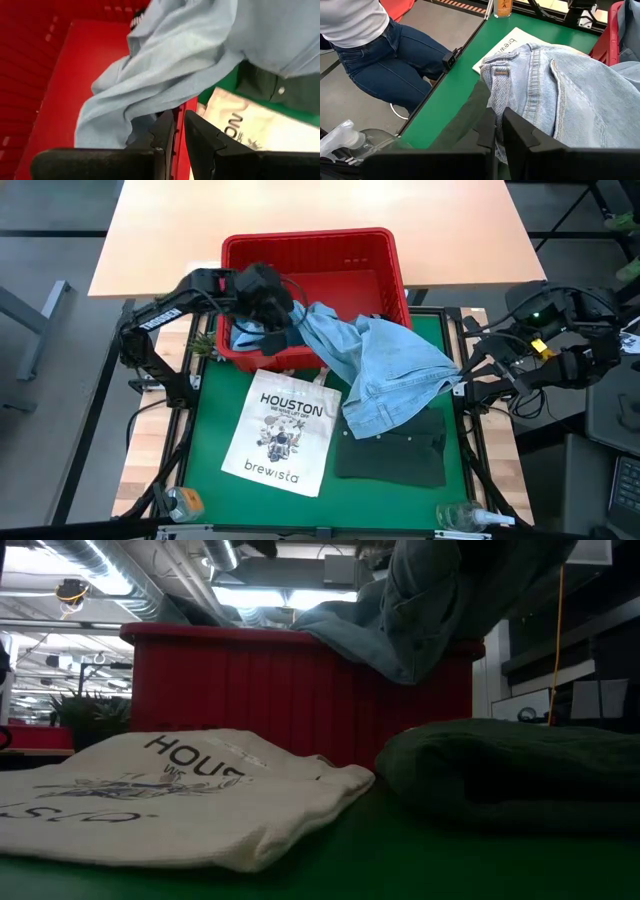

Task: Fold Laundry from Bin
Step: Fold the light blue jeans

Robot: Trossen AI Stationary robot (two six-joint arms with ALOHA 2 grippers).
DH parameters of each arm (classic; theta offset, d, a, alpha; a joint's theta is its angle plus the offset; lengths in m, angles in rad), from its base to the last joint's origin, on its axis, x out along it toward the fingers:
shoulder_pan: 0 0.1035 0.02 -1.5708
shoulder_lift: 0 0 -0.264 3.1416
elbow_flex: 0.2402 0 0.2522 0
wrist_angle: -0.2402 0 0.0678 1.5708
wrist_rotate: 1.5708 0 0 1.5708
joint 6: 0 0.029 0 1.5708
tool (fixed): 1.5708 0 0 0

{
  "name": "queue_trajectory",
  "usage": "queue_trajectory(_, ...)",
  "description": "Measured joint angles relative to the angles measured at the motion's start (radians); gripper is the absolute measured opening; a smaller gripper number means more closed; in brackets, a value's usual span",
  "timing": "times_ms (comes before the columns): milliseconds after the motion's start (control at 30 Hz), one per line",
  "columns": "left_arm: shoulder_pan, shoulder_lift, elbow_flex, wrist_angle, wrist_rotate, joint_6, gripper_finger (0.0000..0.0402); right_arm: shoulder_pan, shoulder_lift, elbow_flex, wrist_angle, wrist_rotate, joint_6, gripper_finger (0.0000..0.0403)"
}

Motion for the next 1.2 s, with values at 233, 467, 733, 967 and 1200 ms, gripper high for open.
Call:
queue_trajectory(233, -0.033, 0.0, -0.168, 0.166, -0.051, 0.176, 0.007, 0.0, 0.0, 0.0, 0.0, 0.0, 0.0, 0.0025)
queue_trajectory(467, -0.048, 0.0, -0.307, 0.326, -0.132, 0.308, 0.0152, 0.0, 0.0, 0.0, 0.0, 0.001, 0.0, 0.0025)
queue_trajectory(733, -0.033, 0.0, -0.447, 0.431, -0.138, 0.373, 0.0186, 0.0, 0.0, 0.0, 0.0, 0.002, -0.001, 0.0026)
queue_trajectory(967, 0.0, 0.0, -0.531, 0.583, -0.139, 0.399, 0.0169, 0.0, 0.0, 0.0, 0.0, 0.029, -0.001, 0.0026)
queue_trajectory(1200, 0.005, 0.0, -0.536, 0.584, -0.128, 0.394, 0.007, 0.0, 0.0, 0.0, 0.0, 0.083, -0.011, 0.0026)
